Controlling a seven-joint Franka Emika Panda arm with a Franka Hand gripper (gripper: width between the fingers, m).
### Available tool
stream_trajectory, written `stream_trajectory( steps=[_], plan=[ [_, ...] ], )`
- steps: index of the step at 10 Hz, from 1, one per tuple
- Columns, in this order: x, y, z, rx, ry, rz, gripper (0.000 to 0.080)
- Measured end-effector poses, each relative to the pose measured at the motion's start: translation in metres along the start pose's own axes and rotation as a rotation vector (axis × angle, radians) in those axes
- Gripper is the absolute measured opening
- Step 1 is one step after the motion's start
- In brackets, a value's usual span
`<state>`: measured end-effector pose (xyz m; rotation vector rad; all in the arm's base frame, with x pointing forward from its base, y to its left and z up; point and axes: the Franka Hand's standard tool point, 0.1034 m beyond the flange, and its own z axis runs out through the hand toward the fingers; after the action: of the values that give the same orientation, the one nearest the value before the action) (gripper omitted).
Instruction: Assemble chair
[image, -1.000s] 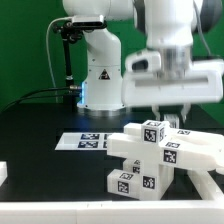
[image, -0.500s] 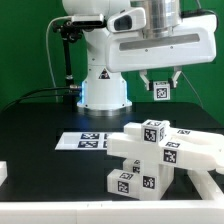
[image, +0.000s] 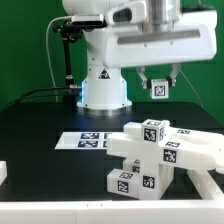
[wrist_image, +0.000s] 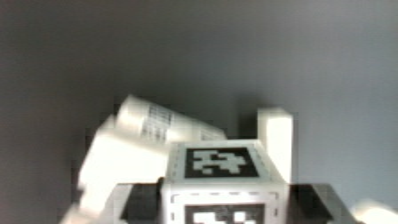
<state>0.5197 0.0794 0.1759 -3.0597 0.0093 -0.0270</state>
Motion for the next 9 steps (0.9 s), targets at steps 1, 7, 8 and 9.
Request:
stream_trajectory(
  steps=[1,7,8,9],
  plan=[
    [0.005,0.001,0.003,-0.003,0.003,-0.007,0.0284],
    [0.017,0.003,0.021,-0.038,-0.015,-0.038,0.0284],
    [0.025,0.002,0.018,-0.037,-0.005,-0.037,0.0284],
    [0.023,0.001,0.025,-0.041,-0.015,-0.036,0.0284]
  ],
)
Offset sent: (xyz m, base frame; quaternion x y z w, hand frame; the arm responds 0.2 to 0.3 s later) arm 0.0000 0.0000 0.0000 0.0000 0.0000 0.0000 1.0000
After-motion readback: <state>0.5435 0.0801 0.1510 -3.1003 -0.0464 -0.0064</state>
